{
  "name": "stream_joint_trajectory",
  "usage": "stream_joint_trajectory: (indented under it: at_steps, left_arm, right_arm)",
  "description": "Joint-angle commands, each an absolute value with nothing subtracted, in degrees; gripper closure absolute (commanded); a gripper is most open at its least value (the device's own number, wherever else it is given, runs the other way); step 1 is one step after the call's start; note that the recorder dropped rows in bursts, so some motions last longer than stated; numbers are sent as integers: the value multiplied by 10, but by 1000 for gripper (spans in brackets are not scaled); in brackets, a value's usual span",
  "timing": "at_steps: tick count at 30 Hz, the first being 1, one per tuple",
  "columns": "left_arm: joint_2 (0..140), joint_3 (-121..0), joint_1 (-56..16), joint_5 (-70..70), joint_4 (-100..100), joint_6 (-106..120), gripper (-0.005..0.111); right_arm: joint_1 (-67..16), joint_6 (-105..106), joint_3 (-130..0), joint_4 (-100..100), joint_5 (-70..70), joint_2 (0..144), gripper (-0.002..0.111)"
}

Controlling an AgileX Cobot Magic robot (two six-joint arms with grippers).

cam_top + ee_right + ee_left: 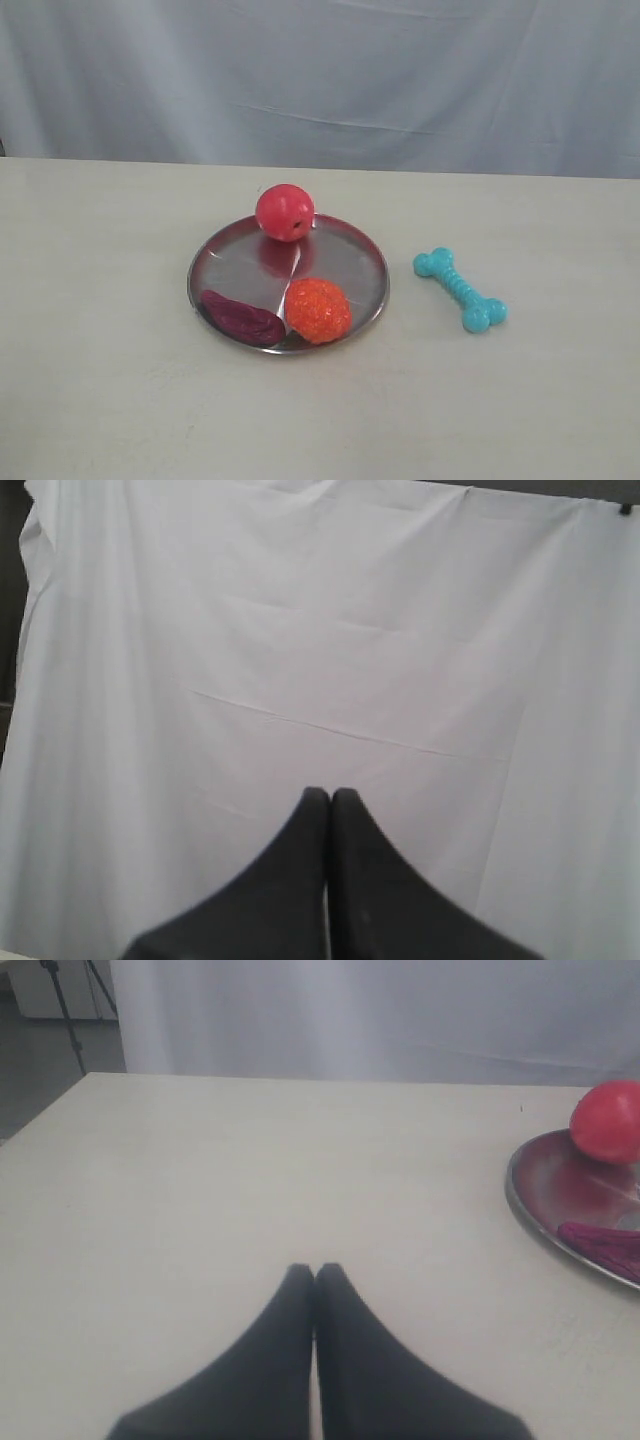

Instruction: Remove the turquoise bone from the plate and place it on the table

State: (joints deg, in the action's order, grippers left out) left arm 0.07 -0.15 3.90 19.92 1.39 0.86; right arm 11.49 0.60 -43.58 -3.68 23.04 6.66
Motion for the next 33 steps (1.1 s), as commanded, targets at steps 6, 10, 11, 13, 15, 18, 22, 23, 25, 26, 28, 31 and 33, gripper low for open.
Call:
stream_joint_trajectory:
  at_steps: [6,10,11,13,15,18,22,23,25,26,28,31,33]
  left_arm:
    - [0,0,35,196,15,6,107]
    - [0,0,35,196,15,6,107]
    - [0,0,35,196,15,6,107]
    - [0,0,35,196,15,6,107]
    - [0,0,35,196,15,6,107]
    - [0,0,35,196,15,6,107]
    - [0,0,35,196,15,6,107]
    - [0,0,35,196,15,6,107]
    - [0,0,35,196,15,6,107]
    - [0,0,35,196,15,6,107]
    - [0,0,35,196,15,6,107]
    - [0,0,35,196,15,6,107]
    - [0,0,35,196,15,6,107]
  right_arm:
    - [185,-8,-305,-39,138,0,109]
    - [185,-22,-210,-24,103,0,109]
    - [185,-26,-188,-24,97,0,109]
    - [185,-39,-147,-24,83,0,109]
    - [185,-42,-114,-24,73,0,109]
    - [185,-42,-66,-24,51,0,109]
    - [185,-42,-9,-24,44,0,109]
    - [185,-42,0,-24,44,0,109]
    - [185,-42,0,-24,59,0,109]
    - [185,-42,0,-27,80,0,109]
    - [185,-42,0,-29,91,0,109]
    - [185,-46,0,-29,104,0,109]
    - [185,-46,0,-29,127,0,109]
